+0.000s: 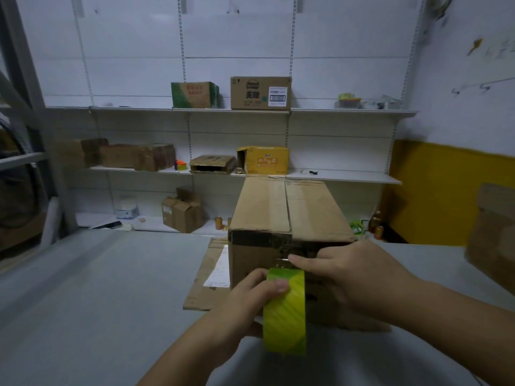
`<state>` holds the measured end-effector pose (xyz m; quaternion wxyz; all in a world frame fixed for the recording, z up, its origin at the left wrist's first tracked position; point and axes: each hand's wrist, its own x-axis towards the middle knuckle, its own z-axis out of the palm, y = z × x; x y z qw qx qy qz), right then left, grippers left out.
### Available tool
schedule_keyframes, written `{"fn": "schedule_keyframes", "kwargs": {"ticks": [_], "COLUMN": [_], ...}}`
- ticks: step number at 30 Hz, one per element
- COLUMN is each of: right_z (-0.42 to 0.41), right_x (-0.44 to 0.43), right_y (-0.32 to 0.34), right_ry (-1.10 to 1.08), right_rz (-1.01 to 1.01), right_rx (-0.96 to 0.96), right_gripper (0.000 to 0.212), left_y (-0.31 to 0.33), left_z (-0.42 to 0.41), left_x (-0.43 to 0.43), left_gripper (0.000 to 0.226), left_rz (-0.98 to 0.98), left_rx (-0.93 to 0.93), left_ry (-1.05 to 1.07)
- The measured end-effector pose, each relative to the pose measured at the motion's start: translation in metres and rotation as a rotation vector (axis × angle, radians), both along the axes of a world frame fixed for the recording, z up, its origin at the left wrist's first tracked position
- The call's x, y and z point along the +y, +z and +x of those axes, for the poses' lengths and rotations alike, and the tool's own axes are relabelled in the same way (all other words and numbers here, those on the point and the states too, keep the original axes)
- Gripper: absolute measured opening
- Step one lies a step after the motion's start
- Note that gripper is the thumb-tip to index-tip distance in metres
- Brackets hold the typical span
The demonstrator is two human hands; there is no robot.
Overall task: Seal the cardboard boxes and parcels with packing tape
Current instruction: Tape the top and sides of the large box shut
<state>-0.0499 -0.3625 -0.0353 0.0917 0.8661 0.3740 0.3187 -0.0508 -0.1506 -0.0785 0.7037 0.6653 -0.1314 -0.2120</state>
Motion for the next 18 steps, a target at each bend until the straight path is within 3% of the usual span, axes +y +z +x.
{"fn": "schedule_keyframes", "kwargs": {"ticks": [12, 18], "right_z": [-0.009, -0.015], "right_x": [0.001, -0.019], "right_y": [-0.007, -0.004], "right_ry": [-0.086, -0.184], "right_rz": [-0.028, -0.099], "right_rx": [-0.09, 0.067], "right_gripper": [0.051, 0.061], "left_y": [-0.004, -0.005], "left_z": [0.001, 0.003], "left_x": [0.005, 0.006], "left_gripper": [0.058, 0.055], "left_rz": [0.003, 0.049], "left_rx": [-0.028, 0.017], "left_ry": [0.014, 0.009]}}
